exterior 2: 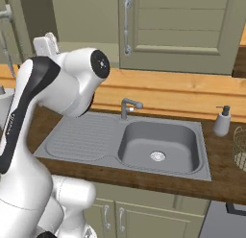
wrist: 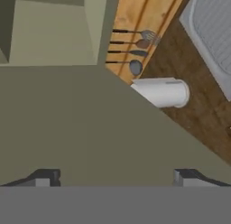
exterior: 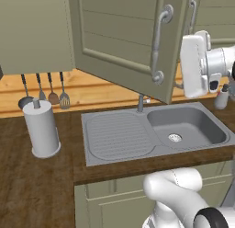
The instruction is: Open the cabinet, pick up the bread from the cabinet and place it in the basket. Then move the basket to the dining counter.
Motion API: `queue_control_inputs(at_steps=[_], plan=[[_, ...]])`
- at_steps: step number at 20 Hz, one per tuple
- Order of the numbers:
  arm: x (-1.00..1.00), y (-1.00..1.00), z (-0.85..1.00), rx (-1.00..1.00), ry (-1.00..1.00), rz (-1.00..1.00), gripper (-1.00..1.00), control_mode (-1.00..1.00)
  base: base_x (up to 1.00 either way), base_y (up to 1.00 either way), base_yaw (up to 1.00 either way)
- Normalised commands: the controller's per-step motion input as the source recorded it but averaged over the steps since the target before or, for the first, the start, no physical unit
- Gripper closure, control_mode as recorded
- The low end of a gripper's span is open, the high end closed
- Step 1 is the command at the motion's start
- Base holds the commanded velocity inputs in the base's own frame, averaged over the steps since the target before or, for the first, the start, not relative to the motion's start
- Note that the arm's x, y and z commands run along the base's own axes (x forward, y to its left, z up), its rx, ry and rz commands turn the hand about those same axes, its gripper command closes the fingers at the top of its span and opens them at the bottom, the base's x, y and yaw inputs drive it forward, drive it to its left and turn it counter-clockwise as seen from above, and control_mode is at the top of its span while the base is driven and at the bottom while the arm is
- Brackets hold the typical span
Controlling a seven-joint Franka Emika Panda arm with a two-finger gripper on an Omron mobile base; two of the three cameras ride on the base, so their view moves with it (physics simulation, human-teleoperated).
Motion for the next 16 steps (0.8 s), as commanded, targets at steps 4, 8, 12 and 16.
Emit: queue_control_inputs(at_steps=[4, 8, 12, 16], plan=[[-0.51, 0.91, -0.01, 0.00, 0.02, 0.26, -1.00, -1.00, 0.00, 0.00, 0.00], [-0.29, 1.00, -0.03, 0.00, 0.10, 0.23, -1.00, -1.00, 0.00, 0.00, 0.00], [-0.03, 1.00, -0.16, 0.00, 0.14, 0.18, -1.00, -1.00, 0.00, 0.00, 0.00], [0.00, 1.00, -0.15, 0.00, 0.12, 0.15, -1.00, -1.00, 0.00, 0.00, 0.00]])
